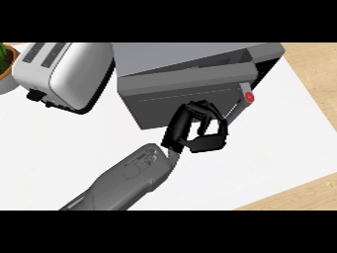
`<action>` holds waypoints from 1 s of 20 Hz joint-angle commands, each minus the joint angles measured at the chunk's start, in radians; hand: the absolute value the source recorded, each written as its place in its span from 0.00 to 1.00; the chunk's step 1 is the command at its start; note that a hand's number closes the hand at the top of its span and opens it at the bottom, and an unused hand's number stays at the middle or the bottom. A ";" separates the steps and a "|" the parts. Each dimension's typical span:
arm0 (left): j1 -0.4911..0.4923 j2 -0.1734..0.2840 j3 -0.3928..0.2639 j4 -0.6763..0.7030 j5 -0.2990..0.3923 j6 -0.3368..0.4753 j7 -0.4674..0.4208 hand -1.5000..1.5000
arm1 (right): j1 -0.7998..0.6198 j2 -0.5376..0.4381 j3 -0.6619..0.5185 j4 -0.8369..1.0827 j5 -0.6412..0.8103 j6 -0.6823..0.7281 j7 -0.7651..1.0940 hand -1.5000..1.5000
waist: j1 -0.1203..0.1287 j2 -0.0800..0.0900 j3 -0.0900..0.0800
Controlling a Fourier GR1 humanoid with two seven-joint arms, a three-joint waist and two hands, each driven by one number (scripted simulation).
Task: Pick up the milk, place it into the microwave and close the microwave
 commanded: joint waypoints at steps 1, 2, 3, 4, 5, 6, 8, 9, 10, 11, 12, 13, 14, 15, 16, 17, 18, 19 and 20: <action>-0.067 0.000 0.041 0.047 0.063 -0.006 -0.032 1.00 | -0.018 -0.021 -0.010 -0.004 -0.027 0.003 0.026 0.00 | -0.019 0.009 0.000; -0.087 0.000 0.050 0.047 0.075 -0.007 -0.040 1.00 | -0.031 -0.029 -0.009 -0.014 -0.036 -0.001 0.044 0.00 | -0.015 0.009 -0.001; -0.080 0.000 0.059 0.056 0.088 -0.014 -0.066 1.00 | -0.038 -0.037 -0.013 -0.011 -0.035 0.002 0.043 0.00 | -0.019 0.017 -0.002; -0.109 0.000 0.078 0.066 0.096 -0.011 -0.071 1.00 | -0.050 -0.040 -0.024 0.003 -0.043 -0.004 0.041 0.00 | -0.017 0.018 0.000; -0.102 0.000 0.071 0.080 0.106 -0.027 -0.083 1.00 | -0.051 -0.036 -0.015 -0.004 -0.056 -0.002 0.049 0.00 | -0.027 0.023 -0.001; -0.122 0.000 0.086 0.092 0.117 -0.024 -0.087 1.00 | -0.057 -0.042 -0.023 -0.006 -0.061 -0.003 0.049 0.00 | -0.033 0.022 0.000; -0.124 0.000 0.087 0.105 0.136 -0.032 -0.106 1.00 | -0.065 -0.052 -0.032 0.006 -0.074 -0.007 0.066 0.00 | -0.028 0.022 0.001; -0.129 0.000 0.086 0.110 0.143 -0.033 -0.111 1.00 | -0.075 -0.067 -0.037 0.002 -0.084 -0.003 0.077 0.00 | -0.024 0.020 0.000; -0.128 0.000 0.078 0.113 0.146 -0.034 -0.124 1.00 | -0.078 -0.075 -0.048 0.008 -0.084 -0.006 0.081 0.00 | -0.030 0.021 0.001; -0.143 0.000 0.088 0.117 0.156 -0.034 -0.124 1.00 | -0.076 -0.069 -0.043 0.021 -0.090 0.000 0.074 0.00 | -0.036 0.024 0.003; -0.138 0.000 0.082 0.115 0.167 -0.023 -0.128 1.00 | -0.084 -0.092 -0.054 0.006 -0.097 0.003 0.089 0.00 | -0.041 0.018 0.001; -0.136 0.000 0.081 0.119 0.172 -0.033 -0.141 1.00 | -0.092 -0.082 -0.048 0.023 -0.100 -0.002 0.085 0.00 | -0.036 0.027 0.003; -0.134 0.000 0.076 0.128 0.180 -0.040 -0.145 1.00 | -0.105 -0.092 -0.065 0.026 -0.101 -0.013 0.092 0.00 | -0.025 0.022 0.003; -0.143 0.000 0.078 0.131 0.184 -0.040 -0.150 1.00 | -0.111 -0.097 -0.069 0.026 -0.110 -0.010 0.090 0.00 | -0.035 0.025 0.003; -0.144 0.000 0.071 0.136 0.187 -0.039 -0.159 1.00 | -0.113 -0.100 -0.068 0.027 -0.112 -0.006 0.092 0.00 | -0.038 0.024 0.004; -0.142 0.000 0.067 0.140 0.190 -0.037 -0.167 1.00 | -0.127 -0.107 -0.069 0.024 -0.113 -0.013 0.101 0.00 | -0.033 0.026 0.002; -0.158 0.000 0.074 0.144 0.195 -0.035 -0.168 1.00 | -0.123 -0.116 -0.079 0.037 -0.118 -0.008 0.104 0.00 | -0.039 0.025 0.004; -0.153 0.000 0.073 0.143 0.208 -0.040 -0.170 1.00 | -0.130 -0.119 -0.083 0.043 -0.126 -0.007 0.103 0.00 | -0.042 0.027 0.004; -0.153 0.000 0.073 0.144 0.215 -0.035 -0.176 1.00 | -0.136 -0.137 -0.090 0.043 -0.119 -0.004 0.110 0.00 | -0.041 0.026 0.003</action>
